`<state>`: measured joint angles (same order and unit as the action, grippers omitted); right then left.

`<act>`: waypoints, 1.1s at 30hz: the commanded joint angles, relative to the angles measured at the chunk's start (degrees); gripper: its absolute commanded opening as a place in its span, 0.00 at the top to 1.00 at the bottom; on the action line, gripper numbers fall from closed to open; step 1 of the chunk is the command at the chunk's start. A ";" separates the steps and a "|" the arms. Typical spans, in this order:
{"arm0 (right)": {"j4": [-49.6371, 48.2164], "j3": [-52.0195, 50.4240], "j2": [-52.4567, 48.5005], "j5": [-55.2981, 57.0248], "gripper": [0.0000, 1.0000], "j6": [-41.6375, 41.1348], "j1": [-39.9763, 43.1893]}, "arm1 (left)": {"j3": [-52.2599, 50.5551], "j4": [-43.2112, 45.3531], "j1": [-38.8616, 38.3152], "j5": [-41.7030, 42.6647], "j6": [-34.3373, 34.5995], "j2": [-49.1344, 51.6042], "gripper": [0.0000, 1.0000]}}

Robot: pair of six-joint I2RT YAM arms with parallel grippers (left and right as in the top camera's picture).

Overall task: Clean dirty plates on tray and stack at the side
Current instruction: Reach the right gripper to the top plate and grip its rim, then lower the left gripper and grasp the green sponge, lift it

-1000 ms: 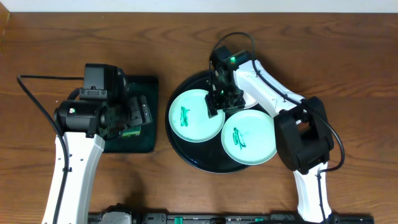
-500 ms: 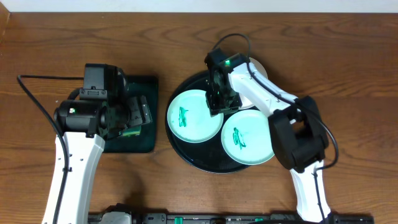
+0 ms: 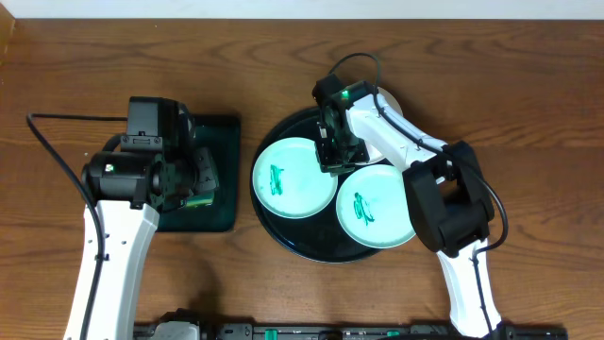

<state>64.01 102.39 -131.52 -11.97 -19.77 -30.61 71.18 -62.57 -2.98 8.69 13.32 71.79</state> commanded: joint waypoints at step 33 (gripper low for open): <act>-1.01 -0.76 -3.52 -1.38 0.99 2.32 -1.75 | 0.90 10.71 3.17 -12.28 -2.62 26.75 0.62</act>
<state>63.99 102.41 -131.52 -11.97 -18.68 -30.61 71.18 -52.69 -1.74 -2.33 11.51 95.55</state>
